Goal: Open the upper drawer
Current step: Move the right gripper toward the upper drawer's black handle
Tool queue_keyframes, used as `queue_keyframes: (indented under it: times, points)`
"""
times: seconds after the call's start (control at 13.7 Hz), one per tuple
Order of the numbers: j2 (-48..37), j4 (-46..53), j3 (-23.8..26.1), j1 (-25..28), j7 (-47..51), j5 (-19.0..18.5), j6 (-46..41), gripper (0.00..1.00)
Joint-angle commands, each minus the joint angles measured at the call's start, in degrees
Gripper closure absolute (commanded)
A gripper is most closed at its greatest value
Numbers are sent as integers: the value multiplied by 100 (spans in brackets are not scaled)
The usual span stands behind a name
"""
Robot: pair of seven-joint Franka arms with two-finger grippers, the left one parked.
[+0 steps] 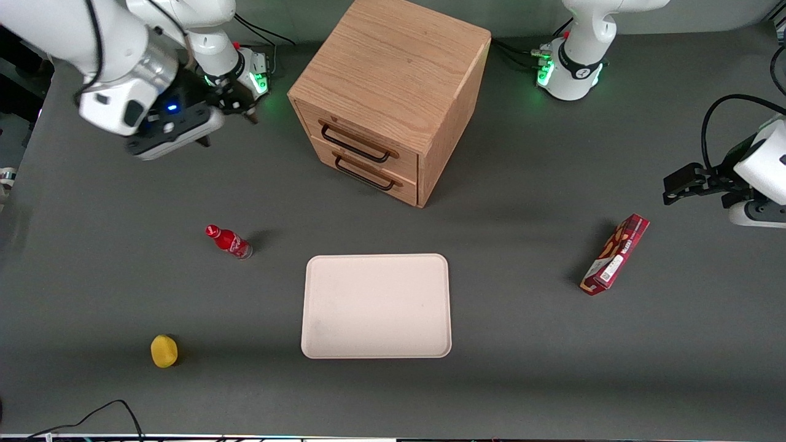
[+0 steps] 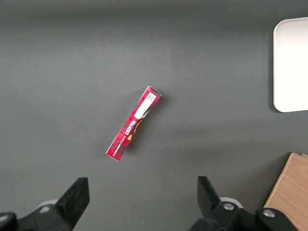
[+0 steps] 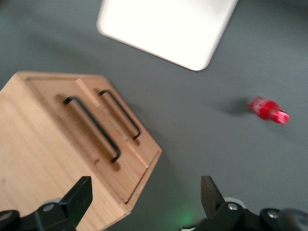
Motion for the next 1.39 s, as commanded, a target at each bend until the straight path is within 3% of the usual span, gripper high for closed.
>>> queue_keyframes:
  times: [0.0,0.22,0.59,1.32]
  points:
    - [553,225,203,-18,-1229,291,39,0]
    - [1071,173,273,25,-1893,678,48,0]
    - [1679,-221,765,43,-2060,679,714,0]
    - [1495,-1839,1152,34,-2253,635,2394,0]
